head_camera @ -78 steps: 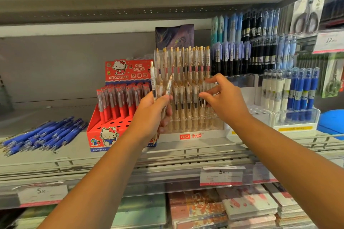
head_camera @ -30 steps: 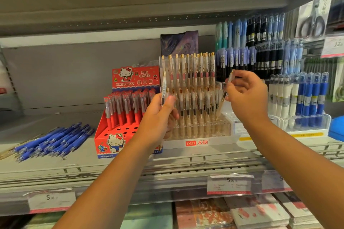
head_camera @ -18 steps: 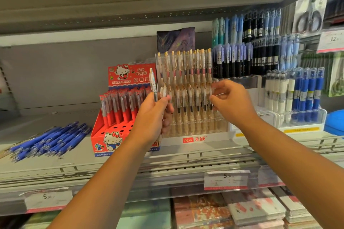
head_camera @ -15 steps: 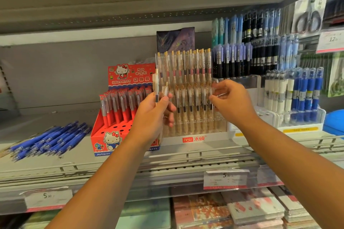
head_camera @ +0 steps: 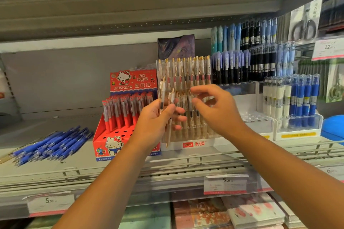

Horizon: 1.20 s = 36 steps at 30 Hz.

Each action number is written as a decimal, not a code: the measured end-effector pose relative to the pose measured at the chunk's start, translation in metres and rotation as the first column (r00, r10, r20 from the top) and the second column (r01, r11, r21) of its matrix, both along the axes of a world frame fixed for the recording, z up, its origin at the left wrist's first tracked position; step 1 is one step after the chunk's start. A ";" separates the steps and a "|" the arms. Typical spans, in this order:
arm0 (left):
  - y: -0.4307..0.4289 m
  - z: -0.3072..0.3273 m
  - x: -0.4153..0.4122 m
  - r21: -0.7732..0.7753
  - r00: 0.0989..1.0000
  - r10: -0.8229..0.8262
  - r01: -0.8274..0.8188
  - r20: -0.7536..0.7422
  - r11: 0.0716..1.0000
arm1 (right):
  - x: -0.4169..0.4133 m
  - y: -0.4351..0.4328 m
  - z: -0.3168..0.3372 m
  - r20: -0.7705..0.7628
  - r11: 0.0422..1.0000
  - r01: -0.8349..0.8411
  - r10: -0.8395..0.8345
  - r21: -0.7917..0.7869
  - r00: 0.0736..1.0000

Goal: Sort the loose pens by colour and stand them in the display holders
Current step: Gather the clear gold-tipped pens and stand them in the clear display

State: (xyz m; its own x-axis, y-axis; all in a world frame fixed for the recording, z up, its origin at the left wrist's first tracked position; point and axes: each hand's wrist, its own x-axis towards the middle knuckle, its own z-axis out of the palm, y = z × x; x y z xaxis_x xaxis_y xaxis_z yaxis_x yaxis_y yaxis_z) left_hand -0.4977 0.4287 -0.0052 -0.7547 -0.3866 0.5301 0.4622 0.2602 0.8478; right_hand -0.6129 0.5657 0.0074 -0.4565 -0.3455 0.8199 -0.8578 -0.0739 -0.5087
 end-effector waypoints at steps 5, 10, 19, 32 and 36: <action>0.000 0.000 0.000 -0.039 1.000 -0.013 0.013 0.000 0.999 | 0.021 -0.015 0.004 0.224 0.975 -0.215 0.224 -0.061 0.949; 0.001 -0.001 -0.002 -0.105 1.000 -0.001 0.003 0.026 0.994 | 0.028 -0.023 0.001 0.389 0.973 -0.215 0.233 -0.088 0.891; -0.001 -0.004 -0.006 -0.165 0.996 0.075 -0.067 0.043 0.984 | 0.012 -0.011 0.001 0.504 0.980 -0.151 0.195 -0.127 0.841; -0.003 0.003 -0.004 0.072 0.994 0.043 -0.050 0.102 0.996 | -0.054 0.033 0.007 0.301 0.939 0.001 0.109 -0.344 0.947; -0.001 0.005 -0.003 0.032 0.987 0.111 -0.116 0.114 0.993 | -0.060 0.032 0.005 0.250 0.948 0.030 0.053 -0.317 0.967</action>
State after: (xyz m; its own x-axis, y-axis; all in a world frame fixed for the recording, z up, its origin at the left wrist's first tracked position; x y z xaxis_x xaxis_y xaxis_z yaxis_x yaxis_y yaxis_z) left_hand -0.5009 0.4280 -0.0002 -0.7584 -0.4918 0.4278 0.3333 0.2714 0.9029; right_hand -0.6726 0.5975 0.0127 -0.6598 -0.0944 0.7455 -0.7023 -0.2754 -0.6564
